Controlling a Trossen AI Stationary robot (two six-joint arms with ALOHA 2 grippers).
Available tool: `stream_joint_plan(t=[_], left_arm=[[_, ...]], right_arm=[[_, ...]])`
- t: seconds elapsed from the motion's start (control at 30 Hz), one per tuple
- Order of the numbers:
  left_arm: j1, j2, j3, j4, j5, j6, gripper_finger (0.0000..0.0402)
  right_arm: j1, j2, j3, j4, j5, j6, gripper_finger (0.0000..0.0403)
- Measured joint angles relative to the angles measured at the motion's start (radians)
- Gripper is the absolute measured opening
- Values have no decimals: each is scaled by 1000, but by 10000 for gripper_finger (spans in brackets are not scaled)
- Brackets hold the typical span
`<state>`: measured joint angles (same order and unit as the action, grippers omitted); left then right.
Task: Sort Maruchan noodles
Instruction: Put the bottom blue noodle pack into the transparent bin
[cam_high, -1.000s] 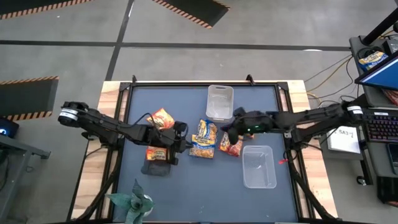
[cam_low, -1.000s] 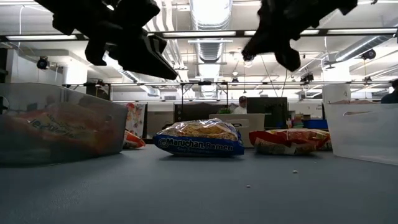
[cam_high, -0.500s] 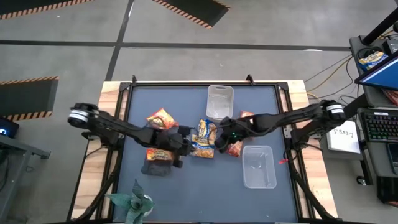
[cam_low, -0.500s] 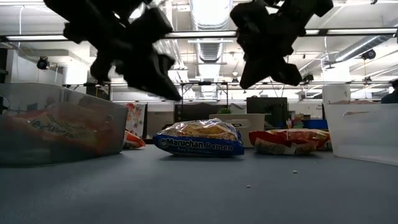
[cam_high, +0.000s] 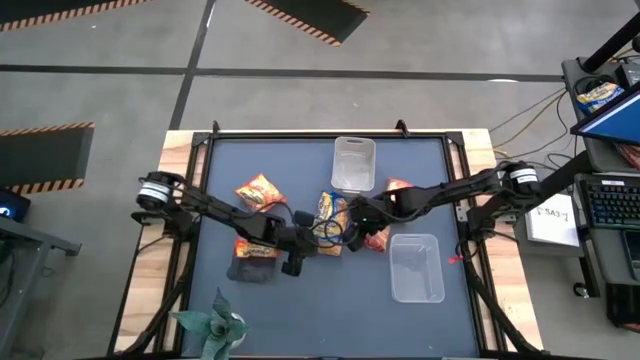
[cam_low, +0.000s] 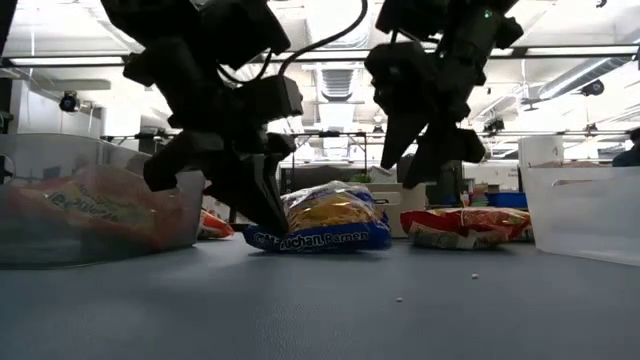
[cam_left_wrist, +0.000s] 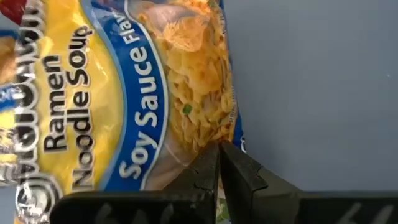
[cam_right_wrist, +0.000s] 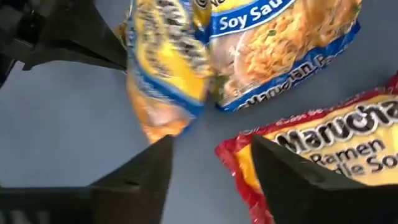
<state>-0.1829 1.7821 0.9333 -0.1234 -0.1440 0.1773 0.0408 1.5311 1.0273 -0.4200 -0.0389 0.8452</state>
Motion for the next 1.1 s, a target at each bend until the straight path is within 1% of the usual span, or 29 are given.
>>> stream_joint_plan(t=[0.17, 0.3, 0.4, 0.6, 0.7, 0.8, 0.9, 1.1], left_arm=[[0, -1, -10, 0, 0, -34, 0], [0, -2, -15, 0, 0, -37, 0], [0, -2, -18, 0, -1, -38, 0], [0, -2, -24, 17, -3, -38, 0], [0, -2, -25, 18, -3, -38, 0], [0, -2, -26, 20, -3, -38, 0], [0, -1, -26, 24, -3, -37, 0], [0, -1, -26, 26, -3, -36, 0]], right_arm=[[-12, 46, 0, 104, 5, -37, 304], [-15, 88, -1, 195, 4, -67, 350], [-17, 119, -1, 267, 5, -119, 362], [-17, 185, -2, 408, -21, -159, 363], [-17, 202, -2, 442, -23, -167, 347], [-17, 205, -2, 455, -41, -176, 310], [-17, 205, -2, 456, -48, -176, 259], [-17, 200, -2, 456, -48, -179, 143]])
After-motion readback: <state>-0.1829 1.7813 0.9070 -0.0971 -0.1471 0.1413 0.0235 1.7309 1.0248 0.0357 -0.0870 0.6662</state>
